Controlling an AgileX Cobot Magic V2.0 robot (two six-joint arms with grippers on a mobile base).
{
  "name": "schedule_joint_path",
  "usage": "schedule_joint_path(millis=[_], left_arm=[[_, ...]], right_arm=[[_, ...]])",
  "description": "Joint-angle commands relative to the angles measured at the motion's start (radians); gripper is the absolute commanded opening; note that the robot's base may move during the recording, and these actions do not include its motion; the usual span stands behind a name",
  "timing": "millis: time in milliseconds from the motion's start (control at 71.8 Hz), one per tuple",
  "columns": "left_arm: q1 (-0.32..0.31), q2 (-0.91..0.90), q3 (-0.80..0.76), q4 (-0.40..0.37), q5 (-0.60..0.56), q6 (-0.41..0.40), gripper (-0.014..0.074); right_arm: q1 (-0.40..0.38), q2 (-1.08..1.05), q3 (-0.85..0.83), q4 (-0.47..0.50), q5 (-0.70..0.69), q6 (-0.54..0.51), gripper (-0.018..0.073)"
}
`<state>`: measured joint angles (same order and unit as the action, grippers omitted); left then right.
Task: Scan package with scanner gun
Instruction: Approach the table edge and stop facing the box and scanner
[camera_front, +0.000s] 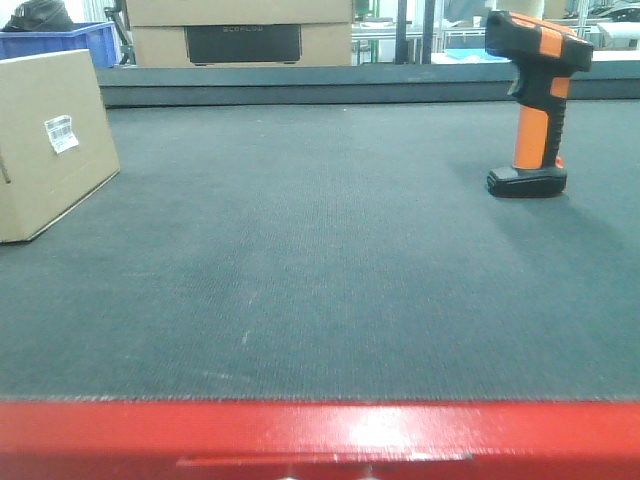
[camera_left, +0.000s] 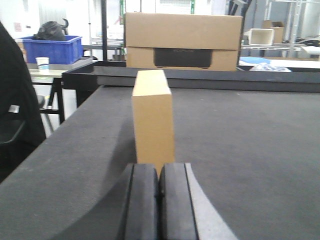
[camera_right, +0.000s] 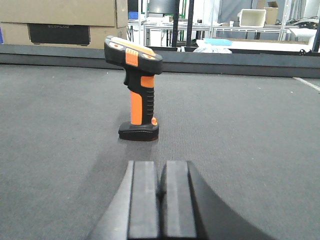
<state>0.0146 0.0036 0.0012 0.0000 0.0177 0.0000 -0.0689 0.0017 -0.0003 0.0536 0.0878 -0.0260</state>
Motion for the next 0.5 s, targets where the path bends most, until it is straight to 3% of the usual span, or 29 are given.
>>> schedule_joint_path(millis=[0, 488], left_arm=[[0.023, -0.004, -0.001, 0.000, -0.018, 0.000, -0.0111], [0.030, -0.004, -0.001, 0.000, -0.018, 0.000, -0.0111]], right_arm=[[0.000, -0.002, 0.000, 0.000, -0.019, 0.002, -0.0168], [0.000, -0.002, 0.000, 0.000, -0.019, 0.002, -0.0168]])
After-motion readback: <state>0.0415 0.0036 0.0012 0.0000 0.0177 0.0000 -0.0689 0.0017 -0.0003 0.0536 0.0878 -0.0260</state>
